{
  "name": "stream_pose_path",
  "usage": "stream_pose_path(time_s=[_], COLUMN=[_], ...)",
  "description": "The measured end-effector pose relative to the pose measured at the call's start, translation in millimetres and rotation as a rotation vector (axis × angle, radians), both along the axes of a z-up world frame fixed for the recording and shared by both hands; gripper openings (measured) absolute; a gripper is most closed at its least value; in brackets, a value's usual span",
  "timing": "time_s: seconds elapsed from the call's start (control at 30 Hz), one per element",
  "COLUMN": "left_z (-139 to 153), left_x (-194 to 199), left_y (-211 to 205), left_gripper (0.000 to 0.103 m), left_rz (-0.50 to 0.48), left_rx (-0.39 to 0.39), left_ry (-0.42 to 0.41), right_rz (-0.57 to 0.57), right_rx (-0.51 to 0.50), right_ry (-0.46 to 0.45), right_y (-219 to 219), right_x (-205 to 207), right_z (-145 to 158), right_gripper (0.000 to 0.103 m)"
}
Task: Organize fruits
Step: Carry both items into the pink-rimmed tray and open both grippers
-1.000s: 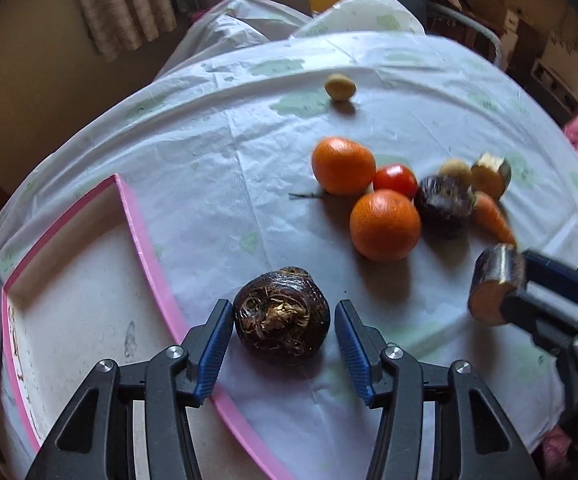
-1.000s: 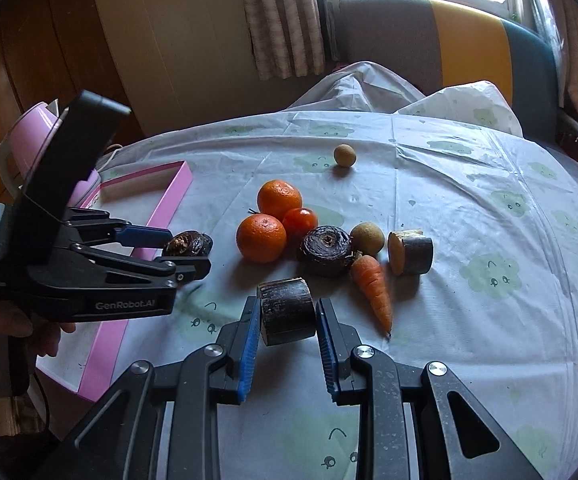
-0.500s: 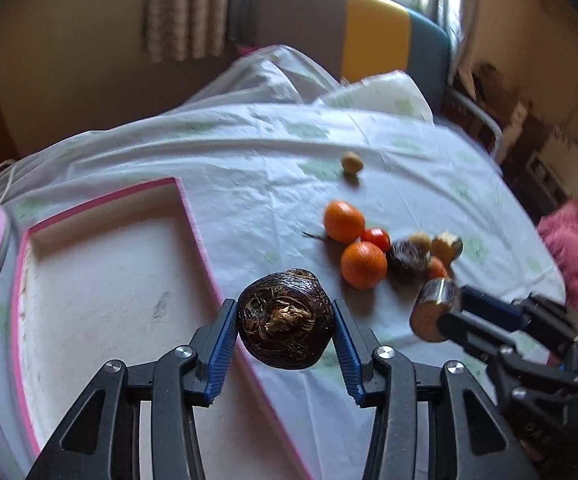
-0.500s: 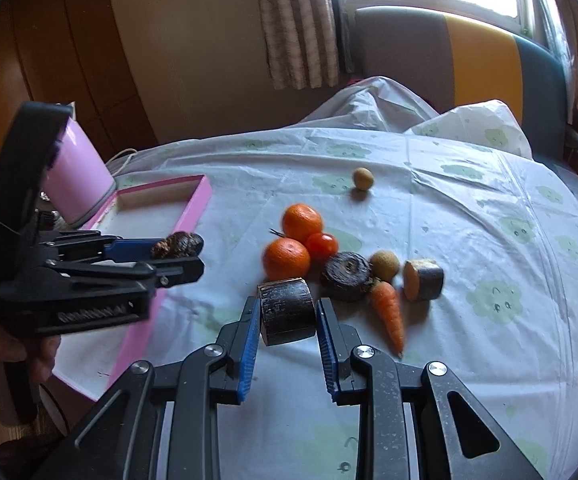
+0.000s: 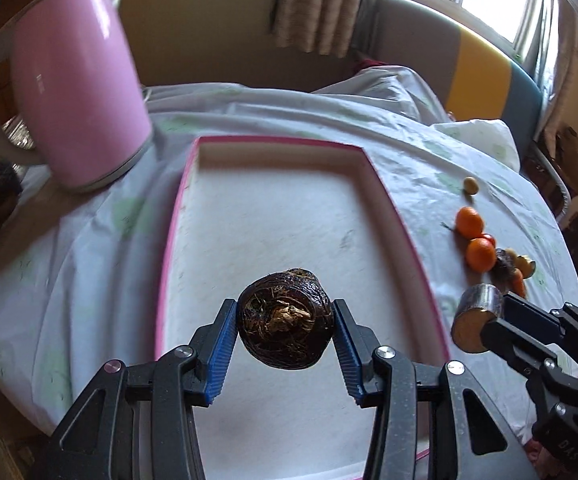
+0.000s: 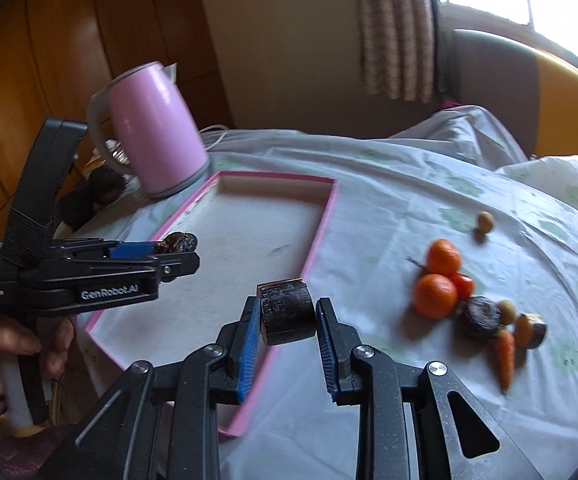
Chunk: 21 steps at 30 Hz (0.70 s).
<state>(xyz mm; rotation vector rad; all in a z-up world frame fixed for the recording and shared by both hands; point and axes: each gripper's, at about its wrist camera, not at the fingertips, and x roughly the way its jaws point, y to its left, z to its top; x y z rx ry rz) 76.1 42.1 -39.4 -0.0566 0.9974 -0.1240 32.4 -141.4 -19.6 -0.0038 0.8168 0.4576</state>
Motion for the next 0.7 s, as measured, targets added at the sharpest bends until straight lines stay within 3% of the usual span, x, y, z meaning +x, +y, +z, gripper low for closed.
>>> stream_pose_path(time_s=[0.4,0.7], left_z=[-11.4,-4.2], left_x=[-25.1,-36.0], left_y=[20.4,23.3], left_gripper=[0.048,0.057], left_rz=[0.072,0.089], left_rx=[-0.017,-0.035], left_ry=[-0.005,-0.040], right_rz=[0.119,0.100], right_rx=[-0.105,-0.122], right_ry=[0.061,0.063], right_y=[66.2,72.7], right_x=[13.2,12.0], right_z=[-28.6,-32.7], right_gripper=[0.028,0.029])
